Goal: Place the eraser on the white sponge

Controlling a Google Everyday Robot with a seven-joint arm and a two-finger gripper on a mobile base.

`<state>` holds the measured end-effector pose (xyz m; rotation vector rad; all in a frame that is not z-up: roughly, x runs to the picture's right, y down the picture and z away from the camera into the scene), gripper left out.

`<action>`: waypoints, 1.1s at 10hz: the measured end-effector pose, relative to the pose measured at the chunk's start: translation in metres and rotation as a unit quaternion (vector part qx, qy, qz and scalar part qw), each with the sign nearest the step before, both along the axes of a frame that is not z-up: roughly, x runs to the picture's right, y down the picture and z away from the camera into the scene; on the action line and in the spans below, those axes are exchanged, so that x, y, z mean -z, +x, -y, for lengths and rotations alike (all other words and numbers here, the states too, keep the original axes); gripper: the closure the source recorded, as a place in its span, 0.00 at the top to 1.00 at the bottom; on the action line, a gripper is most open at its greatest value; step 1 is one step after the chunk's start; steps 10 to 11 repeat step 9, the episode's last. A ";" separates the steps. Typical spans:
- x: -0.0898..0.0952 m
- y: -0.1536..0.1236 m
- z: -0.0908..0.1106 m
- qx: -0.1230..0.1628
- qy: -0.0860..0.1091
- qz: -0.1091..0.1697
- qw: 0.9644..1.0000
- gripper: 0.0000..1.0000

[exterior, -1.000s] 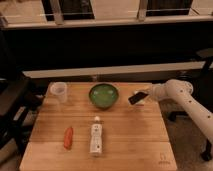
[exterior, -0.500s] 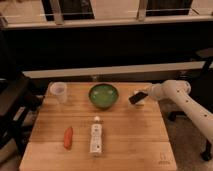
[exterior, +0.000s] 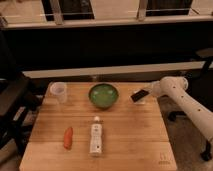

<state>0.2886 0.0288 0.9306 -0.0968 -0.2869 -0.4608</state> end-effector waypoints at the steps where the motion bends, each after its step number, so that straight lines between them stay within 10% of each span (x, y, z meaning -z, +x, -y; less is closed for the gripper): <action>1: -0.002 0.002 -0.001 -0.002 -0.003 -0.001 1.000 0.42; 5: -0.006 0.006 -0.005 -0.007 -0.014 -0.001 1.000 0.79; 11: -0.004 0.008 -0.007 -0.008 -0.014 -0.001 1.000 0.80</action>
